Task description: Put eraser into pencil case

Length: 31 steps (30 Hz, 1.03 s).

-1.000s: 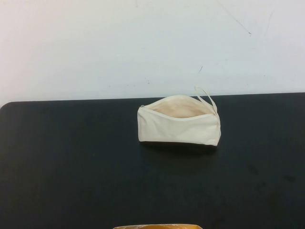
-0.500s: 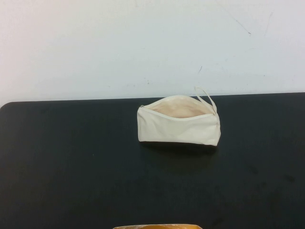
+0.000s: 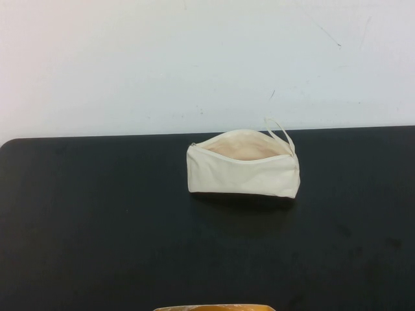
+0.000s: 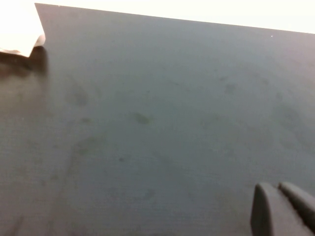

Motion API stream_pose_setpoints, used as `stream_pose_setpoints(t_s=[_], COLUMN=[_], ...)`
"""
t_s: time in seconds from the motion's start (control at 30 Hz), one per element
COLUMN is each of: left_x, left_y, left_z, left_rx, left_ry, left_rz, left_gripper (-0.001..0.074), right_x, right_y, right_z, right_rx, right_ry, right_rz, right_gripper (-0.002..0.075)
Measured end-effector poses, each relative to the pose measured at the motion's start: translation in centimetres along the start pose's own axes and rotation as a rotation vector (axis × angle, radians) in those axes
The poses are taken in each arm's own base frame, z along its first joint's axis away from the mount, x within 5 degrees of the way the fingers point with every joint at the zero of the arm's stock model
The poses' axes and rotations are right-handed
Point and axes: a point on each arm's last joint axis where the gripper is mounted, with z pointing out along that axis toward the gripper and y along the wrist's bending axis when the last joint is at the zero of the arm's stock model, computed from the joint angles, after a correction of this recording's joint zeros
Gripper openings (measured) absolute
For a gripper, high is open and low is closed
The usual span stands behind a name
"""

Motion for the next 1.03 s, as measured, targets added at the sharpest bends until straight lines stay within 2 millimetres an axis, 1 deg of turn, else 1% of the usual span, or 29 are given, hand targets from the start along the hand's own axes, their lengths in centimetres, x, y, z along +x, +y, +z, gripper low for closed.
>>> stream_pose_setpoints(t_s=[0.33, 1.03], left_x=[0.09, 0.11], left_y=[-0.34, -0.41], left_z=[-0.04, -0.04], left_rx=[0.057, 0.065], left_ry=[0.016, 0.019], left_rz=[0.005, -0.014], left_gripper=[-0.0001, -0.0001], right_x=[0.00, 0.00], right_y=[0.00, 0.00], right_z=[0.00, 0.00], right_rx=[0.000, 0.000], right_ry=[0.000, 0.000], right_rz=[0.000, 0.000], right_gripper=[-0.0001, -0.0001])
